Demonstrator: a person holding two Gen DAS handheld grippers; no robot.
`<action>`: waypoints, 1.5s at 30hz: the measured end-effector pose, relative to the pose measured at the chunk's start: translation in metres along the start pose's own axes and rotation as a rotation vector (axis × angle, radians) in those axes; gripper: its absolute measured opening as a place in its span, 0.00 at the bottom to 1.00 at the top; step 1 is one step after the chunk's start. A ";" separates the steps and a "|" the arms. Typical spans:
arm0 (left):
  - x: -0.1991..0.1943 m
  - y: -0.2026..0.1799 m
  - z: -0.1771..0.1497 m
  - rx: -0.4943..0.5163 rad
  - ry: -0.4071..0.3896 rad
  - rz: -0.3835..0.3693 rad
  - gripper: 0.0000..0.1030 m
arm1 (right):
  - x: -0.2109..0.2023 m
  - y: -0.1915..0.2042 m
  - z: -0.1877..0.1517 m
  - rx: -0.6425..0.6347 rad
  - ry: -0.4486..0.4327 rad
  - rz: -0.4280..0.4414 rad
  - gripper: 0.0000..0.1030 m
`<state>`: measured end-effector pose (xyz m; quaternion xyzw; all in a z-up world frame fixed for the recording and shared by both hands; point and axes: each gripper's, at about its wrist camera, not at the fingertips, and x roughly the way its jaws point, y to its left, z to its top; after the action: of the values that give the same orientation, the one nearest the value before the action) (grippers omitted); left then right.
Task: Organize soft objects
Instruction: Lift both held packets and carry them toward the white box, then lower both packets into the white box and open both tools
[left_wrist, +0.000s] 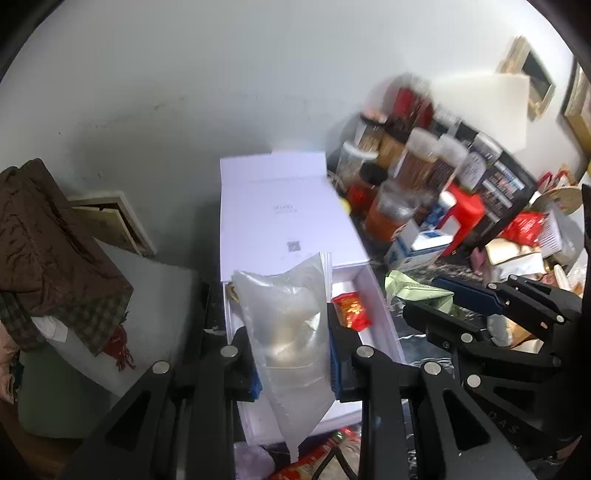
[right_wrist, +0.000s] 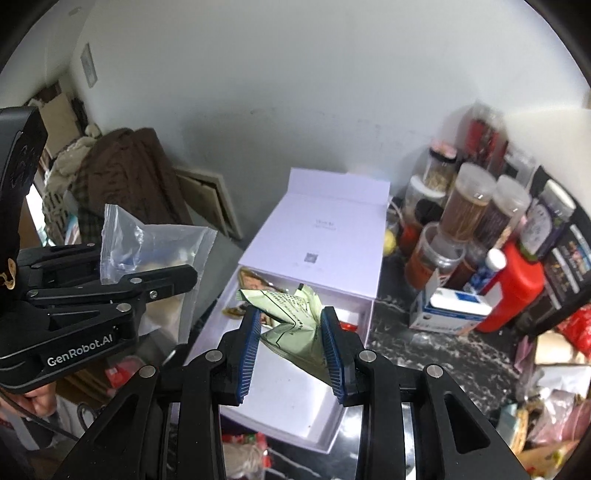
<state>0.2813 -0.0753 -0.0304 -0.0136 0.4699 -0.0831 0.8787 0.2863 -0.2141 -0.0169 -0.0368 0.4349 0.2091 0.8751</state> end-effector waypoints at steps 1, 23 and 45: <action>0.010 0.002 -0.001 0.002 0.014 0.002 0.25 | 0.009 -0.001 -0.001 0.000 0.010 -0.001 0.32; 0.145 0.020 -0.030 0.006 0.188 0.041 0.25 | 0.141 -0.016 -0.038 0.015 0.186 0.005 0.32; 0.135 0.013 -0.015 0.012 0.165 0.131 0.41 | 0.135 -0.031 -0.032 0.035 0.236 -0.092 0.45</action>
<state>0.3440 -0.0830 -0.1518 0.0295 0.5400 -0.0293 0.8406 0.3469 -0.2047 -0.1446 -0.0657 0.5362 0.1552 0.8271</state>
